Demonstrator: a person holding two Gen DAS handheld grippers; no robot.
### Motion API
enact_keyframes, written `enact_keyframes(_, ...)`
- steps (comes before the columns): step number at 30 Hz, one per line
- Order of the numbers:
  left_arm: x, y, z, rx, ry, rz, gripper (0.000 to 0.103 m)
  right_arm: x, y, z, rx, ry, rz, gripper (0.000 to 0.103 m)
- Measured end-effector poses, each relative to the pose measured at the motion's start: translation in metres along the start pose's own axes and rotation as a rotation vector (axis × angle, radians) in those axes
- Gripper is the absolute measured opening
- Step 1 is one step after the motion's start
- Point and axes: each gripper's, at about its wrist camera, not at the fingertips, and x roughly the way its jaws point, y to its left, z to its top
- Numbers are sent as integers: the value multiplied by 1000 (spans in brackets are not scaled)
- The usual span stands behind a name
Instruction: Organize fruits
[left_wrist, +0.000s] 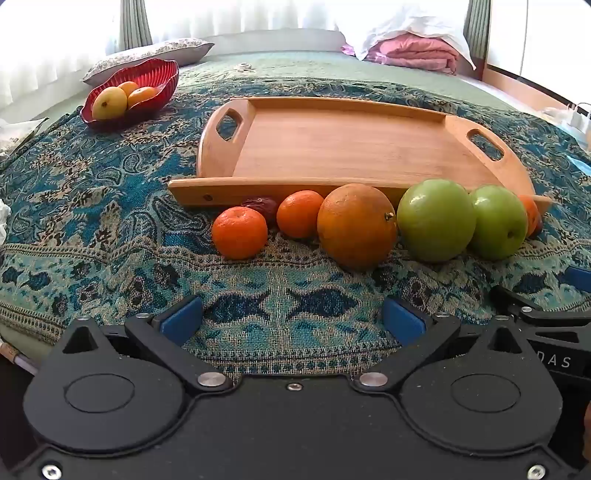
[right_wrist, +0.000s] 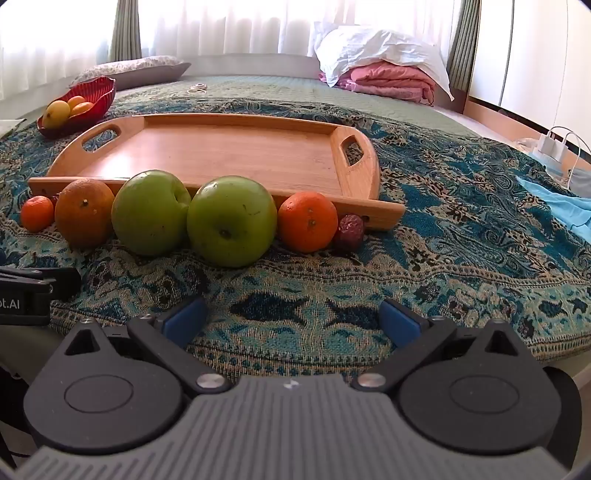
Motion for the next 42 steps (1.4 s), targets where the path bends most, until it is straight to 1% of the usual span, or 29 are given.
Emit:
enact_keyframes(15, 2, 5, 1, 2, 4, 4, 103, 0, 0, -1, 0, -6, 0, 103)
enact_keyframes(16, 0, 0, 0, 6, -1, 5, 103, -1, 0, -1, -1, -7, 0, 103)
enact_keyframes(42, 0, 0, 0, 8, -2, 7, 103, -1, 0, -2, -1, -11, -1, 103)
